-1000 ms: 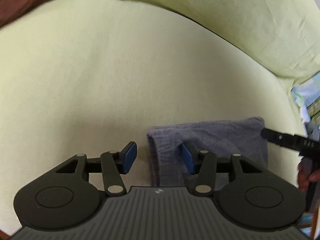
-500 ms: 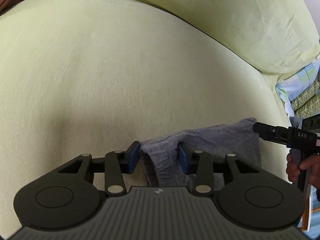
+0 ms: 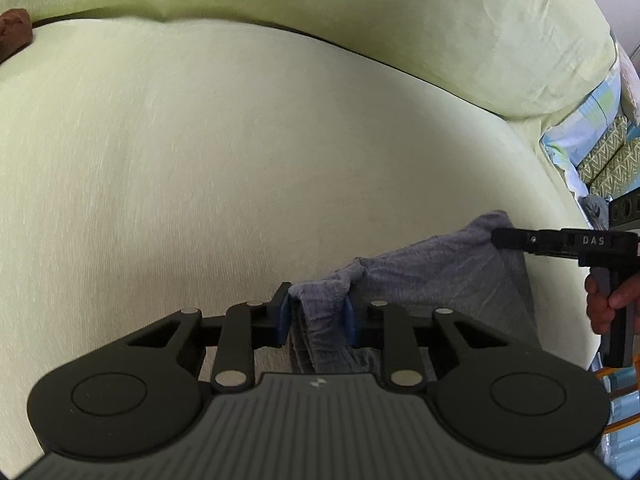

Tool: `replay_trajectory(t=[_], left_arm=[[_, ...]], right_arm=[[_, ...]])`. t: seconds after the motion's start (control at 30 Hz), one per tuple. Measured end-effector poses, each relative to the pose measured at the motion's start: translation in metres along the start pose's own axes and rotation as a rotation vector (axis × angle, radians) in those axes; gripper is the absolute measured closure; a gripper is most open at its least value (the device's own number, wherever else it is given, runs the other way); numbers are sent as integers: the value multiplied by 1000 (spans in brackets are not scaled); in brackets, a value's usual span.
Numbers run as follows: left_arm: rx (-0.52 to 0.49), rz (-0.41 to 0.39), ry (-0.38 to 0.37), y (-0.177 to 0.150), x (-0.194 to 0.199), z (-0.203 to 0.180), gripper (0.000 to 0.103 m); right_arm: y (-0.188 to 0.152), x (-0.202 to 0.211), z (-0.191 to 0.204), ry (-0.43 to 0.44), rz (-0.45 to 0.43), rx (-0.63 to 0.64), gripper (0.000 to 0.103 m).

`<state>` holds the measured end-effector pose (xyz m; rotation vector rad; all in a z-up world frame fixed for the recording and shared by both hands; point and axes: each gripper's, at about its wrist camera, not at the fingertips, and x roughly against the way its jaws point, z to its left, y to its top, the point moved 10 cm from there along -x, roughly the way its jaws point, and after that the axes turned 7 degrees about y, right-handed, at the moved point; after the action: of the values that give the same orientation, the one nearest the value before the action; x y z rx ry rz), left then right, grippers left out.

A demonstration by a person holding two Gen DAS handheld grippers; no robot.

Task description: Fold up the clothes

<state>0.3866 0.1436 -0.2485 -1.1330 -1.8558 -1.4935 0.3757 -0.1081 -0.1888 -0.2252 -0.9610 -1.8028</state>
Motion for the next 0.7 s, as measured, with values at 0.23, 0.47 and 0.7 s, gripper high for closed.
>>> replay_trajectory(t=[0.23, 0.47, 0.7], left_arm=[[-37, -46, -10, 25, -9, -16, 76], [-54, -130, -28, 66, -15, -25, 76], [-4, -16, 25, 61, -42, -28, 51]], right_arm=[[22, 8, -5, -38, -39, 45, 95], [53, 19, -17, -68, -105, 78, 95], [62, -2, -36, -120, -31, 59, 75]])
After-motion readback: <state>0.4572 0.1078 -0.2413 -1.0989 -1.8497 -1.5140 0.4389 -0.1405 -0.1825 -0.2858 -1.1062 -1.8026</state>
